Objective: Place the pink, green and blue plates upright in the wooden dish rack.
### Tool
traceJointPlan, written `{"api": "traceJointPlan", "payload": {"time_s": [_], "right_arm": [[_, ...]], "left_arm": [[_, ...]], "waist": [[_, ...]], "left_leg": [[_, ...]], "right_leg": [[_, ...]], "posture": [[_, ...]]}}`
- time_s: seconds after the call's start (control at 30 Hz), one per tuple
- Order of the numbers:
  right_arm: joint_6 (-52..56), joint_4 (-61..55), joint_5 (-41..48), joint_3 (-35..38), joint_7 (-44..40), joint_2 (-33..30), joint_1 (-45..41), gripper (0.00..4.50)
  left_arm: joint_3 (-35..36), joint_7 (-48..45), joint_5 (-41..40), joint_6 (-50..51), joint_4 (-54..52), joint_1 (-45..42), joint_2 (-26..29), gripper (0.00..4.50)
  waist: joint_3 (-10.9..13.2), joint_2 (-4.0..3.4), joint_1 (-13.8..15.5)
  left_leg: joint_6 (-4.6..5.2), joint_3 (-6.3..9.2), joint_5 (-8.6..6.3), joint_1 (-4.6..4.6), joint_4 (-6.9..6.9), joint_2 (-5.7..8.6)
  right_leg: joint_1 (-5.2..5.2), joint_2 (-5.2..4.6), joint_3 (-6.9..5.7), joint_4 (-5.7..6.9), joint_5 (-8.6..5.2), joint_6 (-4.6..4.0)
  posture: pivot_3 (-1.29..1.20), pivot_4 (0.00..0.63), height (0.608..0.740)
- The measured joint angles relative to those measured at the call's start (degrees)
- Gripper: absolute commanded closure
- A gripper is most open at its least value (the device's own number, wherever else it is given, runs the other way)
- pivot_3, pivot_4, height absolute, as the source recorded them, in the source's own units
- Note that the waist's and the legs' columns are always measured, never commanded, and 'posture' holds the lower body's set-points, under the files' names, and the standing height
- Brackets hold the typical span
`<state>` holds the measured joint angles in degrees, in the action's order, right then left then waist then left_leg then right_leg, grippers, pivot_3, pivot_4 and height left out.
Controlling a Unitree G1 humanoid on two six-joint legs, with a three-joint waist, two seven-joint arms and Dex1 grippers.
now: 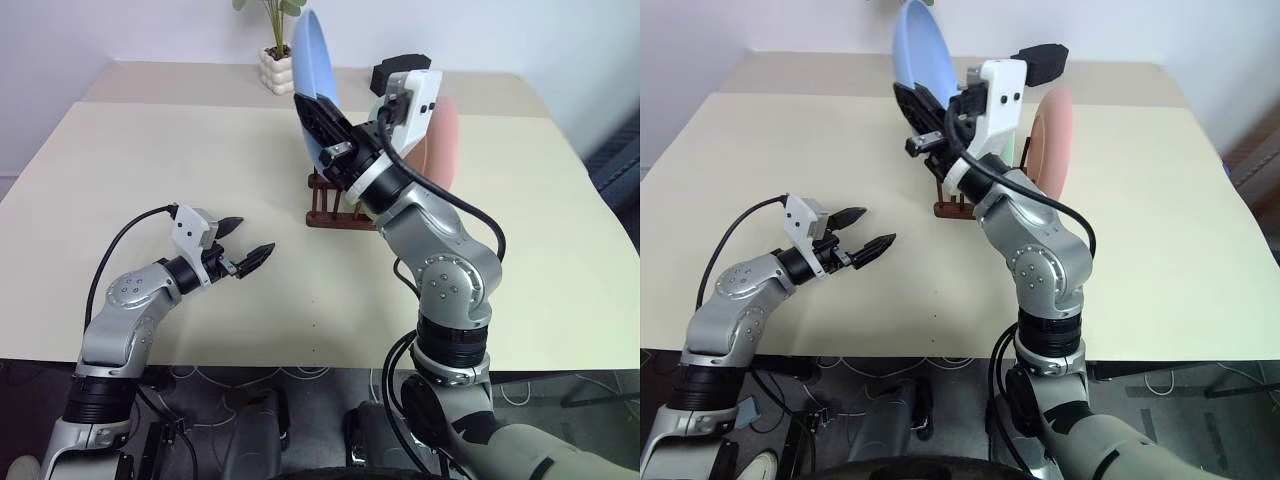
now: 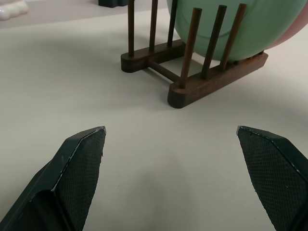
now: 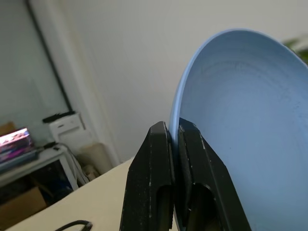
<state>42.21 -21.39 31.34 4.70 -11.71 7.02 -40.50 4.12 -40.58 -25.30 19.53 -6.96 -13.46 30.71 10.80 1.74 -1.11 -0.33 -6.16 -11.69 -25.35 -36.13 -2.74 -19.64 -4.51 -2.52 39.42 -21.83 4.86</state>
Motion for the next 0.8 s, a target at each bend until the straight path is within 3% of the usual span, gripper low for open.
{"api": "traceJointPlan", "payload": {"time_s": [0.23,0.8], "right_arm": [[2.0,3.3,6.0,4.6,6.1,0.1,0.0,4.50],[-1.6,3.2,14.5,2.9,7.7,0.1,-1.0,4.50]], "left_arm": [[0.1,-1.7,-0.1,-2.5,-0.6,0.5,-0.5,0.02],[0.1,-3.2,0.2,-5.2,-0.9,1.8,-1.4,0.02]], "waist": [[0.0,-0.02,-0.2],[0.0,-0.04,-0.1]], "left_leg": [[0.00,-0.03,0.00,-0.01,0.08,-0.01],[0.01,-0.04,0.00,-0.03,0.09,0.00]], "right_leg": [[-0.07,0.01,0.03,0.00,0.00,0.00],[-0.10,0.00,0.06,0.00,0.00,0.00]], "posture": [[0.00,0.150,0.732],[0.00,0.150,0.732]]}}
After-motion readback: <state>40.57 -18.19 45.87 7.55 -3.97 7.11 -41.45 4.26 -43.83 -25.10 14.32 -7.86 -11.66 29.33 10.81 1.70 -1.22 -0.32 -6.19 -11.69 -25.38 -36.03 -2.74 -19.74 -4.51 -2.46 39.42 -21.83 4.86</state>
